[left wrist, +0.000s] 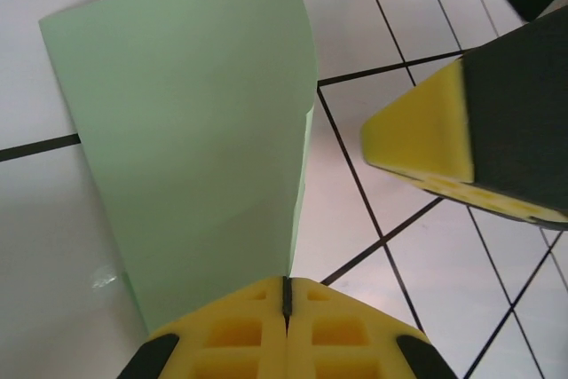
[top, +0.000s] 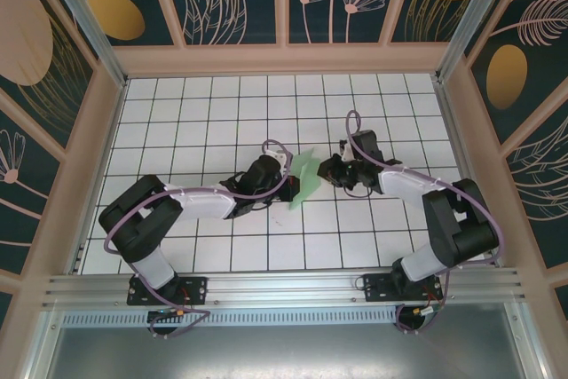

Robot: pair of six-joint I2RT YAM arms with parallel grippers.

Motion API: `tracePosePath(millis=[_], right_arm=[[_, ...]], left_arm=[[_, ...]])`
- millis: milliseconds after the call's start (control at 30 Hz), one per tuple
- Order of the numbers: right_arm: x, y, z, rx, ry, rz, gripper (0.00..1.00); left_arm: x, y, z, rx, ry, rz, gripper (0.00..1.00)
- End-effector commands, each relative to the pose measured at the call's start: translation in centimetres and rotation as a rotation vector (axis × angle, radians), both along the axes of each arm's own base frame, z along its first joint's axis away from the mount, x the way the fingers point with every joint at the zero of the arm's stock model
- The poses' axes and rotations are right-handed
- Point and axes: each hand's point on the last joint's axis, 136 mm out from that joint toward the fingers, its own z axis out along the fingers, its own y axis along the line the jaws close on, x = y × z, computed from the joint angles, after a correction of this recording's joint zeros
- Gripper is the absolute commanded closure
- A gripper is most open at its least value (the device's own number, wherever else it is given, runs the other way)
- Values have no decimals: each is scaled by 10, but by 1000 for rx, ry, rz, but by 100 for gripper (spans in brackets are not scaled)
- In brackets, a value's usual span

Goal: Fold a paper plane with a square sheet of paper (pick it up from the middle)
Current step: Fourth fold the wing at the center of the table.

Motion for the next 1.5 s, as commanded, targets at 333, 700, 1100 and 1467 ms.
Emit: tracePosePath(millis=[333, 700, 1100, 1467], right_arm=[[9, 16, -33, -28, 55, 36, 90], [2, -3, -69, -184, 125, 25, 91], [4, -6, -72, -228, 128, 39, 92], [5, -9, -80, -257, 139, 44, 92]], left_arm=[[-5, -9, -14, -128, 88, 0, 100], [-3, 3, -21, -194, 116, 43, 100], [-2, 8, -29, -201, 117, 34, 100], [-1, 10, -31, -232, 135, 39, 100]])
